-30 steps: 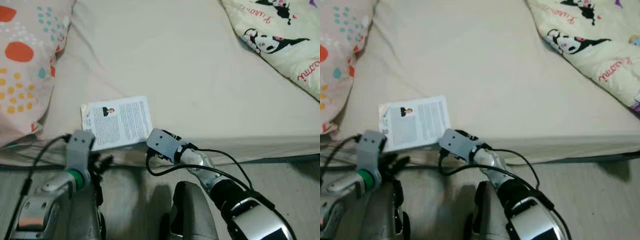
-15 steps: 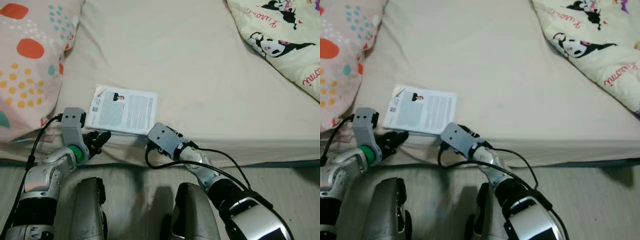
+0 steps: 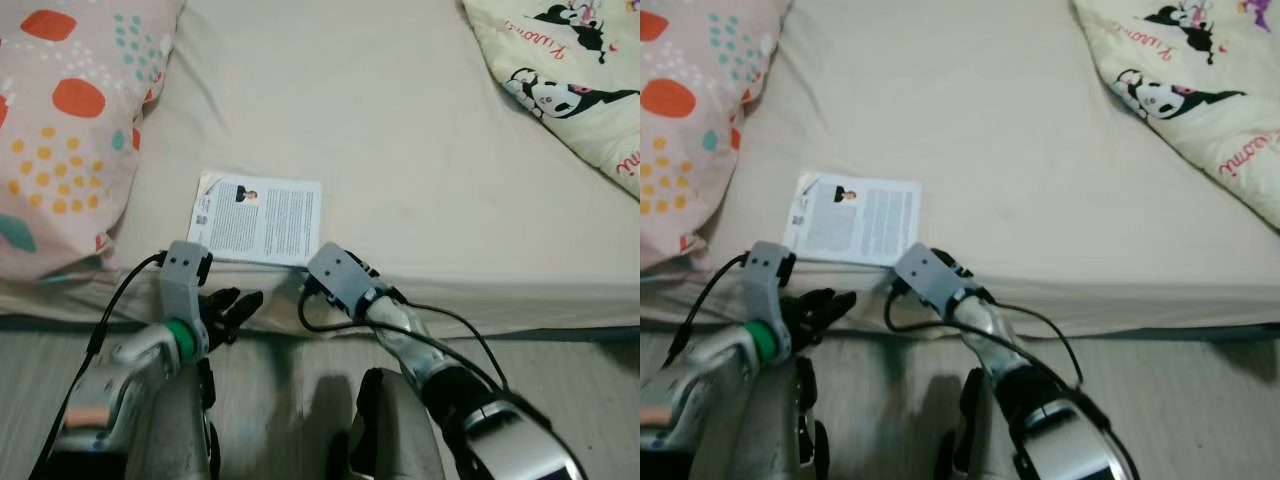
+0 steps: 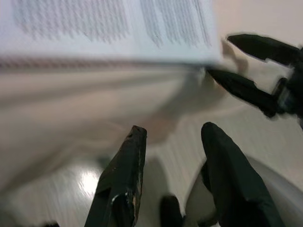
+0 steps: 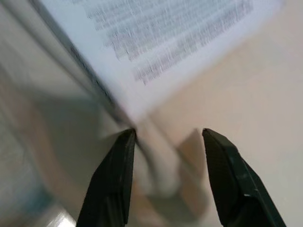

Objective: Clean up the room

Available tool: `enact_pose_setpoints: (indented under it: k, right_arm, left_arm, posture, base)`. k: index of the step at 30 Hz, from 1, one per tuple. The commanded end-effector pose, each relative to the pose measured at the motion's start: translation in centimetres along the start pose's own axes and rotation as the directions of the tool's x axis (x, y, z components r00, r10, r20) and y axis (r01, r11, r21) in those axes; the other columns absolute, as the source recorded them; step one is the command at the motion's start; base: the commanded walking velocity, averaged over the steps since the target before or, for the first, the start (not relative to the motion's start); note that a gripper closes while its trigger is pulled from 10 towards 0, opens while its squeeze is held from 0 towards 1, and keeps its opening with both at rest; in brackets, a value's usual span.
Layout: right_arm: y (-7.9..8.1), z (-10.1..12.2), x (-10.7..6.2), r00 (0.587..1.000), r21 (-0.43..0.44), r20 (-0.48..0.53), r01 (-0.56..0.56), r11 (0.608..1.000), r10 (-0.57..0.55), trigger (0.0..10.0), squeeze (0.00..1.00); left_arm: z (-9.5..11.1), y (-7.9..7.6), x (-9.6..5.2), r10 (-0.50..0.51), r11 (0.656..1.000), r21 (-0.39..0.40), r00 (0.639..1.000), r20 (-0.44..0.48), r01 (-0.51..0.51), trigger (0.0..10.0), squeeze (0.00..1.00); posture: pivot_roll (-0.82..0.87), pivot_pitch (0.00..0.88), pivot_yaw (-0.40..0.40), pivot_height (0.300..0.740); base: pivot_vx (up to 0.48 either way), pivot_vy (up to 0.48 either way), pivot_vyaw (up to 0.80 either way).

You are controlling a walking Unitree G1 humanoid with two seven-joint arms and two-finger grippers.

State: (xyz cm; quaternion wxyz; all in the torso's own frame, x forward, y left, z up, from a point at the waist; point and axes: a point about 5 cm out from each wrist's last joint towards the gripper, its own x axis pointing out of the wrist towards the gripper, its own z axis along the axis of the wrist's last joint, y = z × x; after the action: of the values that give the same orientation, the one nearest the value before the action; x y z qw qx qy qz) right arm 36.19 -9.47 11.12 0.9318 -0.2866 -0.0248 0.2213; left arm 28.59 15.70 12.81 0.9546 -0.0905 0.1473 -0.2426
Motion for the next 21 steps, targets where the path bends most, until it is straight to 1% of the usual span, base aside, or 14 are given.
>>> enact_pose_setpoints:
  k: [1, 3, 5, 6, 7, 8, 12, 13, 15, 16, 17, 18, 20, 21]
  right_arm:
    - [-0.1, -2.4, -2.1, 0.998, 0.123, -0.053, 0.039, 0.992, -0.033, 10.0, 0.0]
    - [0.6, -3.5, -3.6, 0.996, 0.195, -0.081, 0.045, 0.98, -0.03, 10.0, 0.0]
    - [0.6, -3.5, -3.6, 0.996, 0.195, -0.081, 0.045, 0.98, -0.03, 10.0, 0.0]
    - [1.5, -4.7, -5.5, 0.992, 0.258, -0.122, 0.044, 0.965, -0.013, 10.0, 0.0]
    - [1.5, -4.7, -5.5, 0.992, 0.258, -0.122, 0.044, 0.965, -0.013, 10.0, 0.0]
    - [2.6, -6.1, -7.9, 0.985, 0.304, -0.174, 0.042, 0.952, 0.012, 10.0, 0.0]
    - [3.9, -7.9, -10.7, 0.968, 0.363, -0.251, 0.064, 0.93, 0.031, 10.0, 0.0]
    - [3.5, -7.4, -10.8, 0.972, 0.474, -0.233, 0.141, 0.869, -0.031, 10.0, 0.0]
    - [0.8, -4.1, -8.7, 0.961, 0.679, -0.12, 0.264, 0.685, -0.251, 10.0, 0.0]
    - [0.8, -4.1, -8.7, 0.961, 0.679, -0.12, 0.264, 0.685, -0.251, 10.0, 0.0]
    - [-0.5, -2.7, -7.9, 0.943, 0.733, -0.076, 0.273, 0.624, -0.323, 10.0, 0.0]
    - [-0.5, -2.7, -7.9, 0.943, 0.733, -0.076, 0.273, 0.624, -0.323, 10.0, 0.0]
    - [-3.0, 0.1, -6.3, 0.895, 0.79, -0.001, 0.275, 0.548, -0.447, 10.0, 0.0]
    - [-3.0, 0.1, -6.3, 0.895, 0.79, -0.001, 0.275, 0.548, -0.447, 10.0, 0.0]
  left_arm:
    - [-0.6, -1.5, -1.1, -0.005, 0.997, 0.083, 1.0, 0.01, 0.004, 10.0, 0.0]
    - [-0.2, -2.1, -1.7, 0.007, 0.991, 0.13, 0.999, 0.047, -0.014, 10.0, 0.0]
    - [-0.2, -2.1, -1.7, 0.007, 0.991, 0.13, 0.999, 0.047, -0.014, 10.0, 0.0]
    - [0.2, -2.5, -2.3, 0.022, 0.986, 0.165, 0.996, 0.081, -0.035, 10.0, 0.0]
    - [0.2, -2.5, -2.3, 0.022, 0.986, 0.165, 0.996, 0.081, -0.035, 10.0, 0.0]
    - [0.6, -2.5, -2.7, 0.045, 0.979, 0.193, 0.993, 0.108, -0.066, 10.0, 0.0]
    - [0.9, -2.3, -3.0, 0.074, 0.971, 0.214, 0.987, 0.14, -0.103, 10.0, 0.0]
    - [1.4, -2.0, -2.8, 0.111, 0.955, 0.253, 0.978, 0.174, -0.154, 10.0, 0.0]
    - [2.9, -1.5, -2.0, 0.165, 0.923, 0.299, 0.951, 0.261, -0.242, 10.0, 0.0]
    - [2.9, -1.5, -2.0, 0.165, 0.923, 0.299, 0.951, 0.261, -0.242, 10.0, 0.0]
    - [3.5, -1.4, -1.7, 0.178, 0.916, 0.299, 0.938, 0.297, -0.268, 10.0, 0.0]
    - [3.5, -1.4, -1.7, 0.178, 0.916, 0.299, 0.938, 0.297, -0.268, 10.0, 0.0]
    - [4.9, -1.4, -1.0, 0.182, 0.923, 0.262, 0.92, 0.348, -0.281, 10.0, 0.0]
    - [4.9, -1.4, -1.0, 0.182, 0.923, 0.262, 0.92, 0.348, -0.281, 10.0, 0.0]
  posture:
    - [0.14, 0.223, -0.088, 0.575]
    - [0.14, 0.217, -0.088, 0.575]
    - [0.14, 0.217, -0.088, 0.575]
    - [0.14, 0.205, -0.089, 0.575]
    - [0.14, 0.205, -0.089, 0.575]
    - [0.12, 0.188, -0.086, 0.575]
    - [0.11, 0.168, -0.075, 0.575]
    - [0.1, 0.157, -0.064, 0.575]
    - [0.07, 0.119, -0.042, 0.575]
    - [0.07, 0.119, -0.042, 0.575]
    - [0.07, 0.108, -0.036, 0.575]
    - [0.07, 0.108, -0.036, 0.575]
    - [0.05, 0.064, -0.02, 0.575]
    - [0.05, 0.064, -0.02, 0.575]
  base:
    - [0.0, 0.0, 0.0]
    - [0.0, 0.0, 0.0]
    - [0.0, 0.0, 0.0]
    - [0.0, 0.0, 0.0]
    - [0.0, 0.0, 0.0]
    - [0.0, 0.0, 0.0]
    - [0.0, 0.0, 0.0]
    - [0.0, 0.0, 0.0]
    - [0.0, 0.0, 0.0]
    - [0.0, 0.0, 0.0]
    - [0.0, 0.0, 0.0]
    - [0.0, 0.0, 0.0]
    - [0.0, 0.0, 0.0]
    - [0.0, 0.0, 0.0]
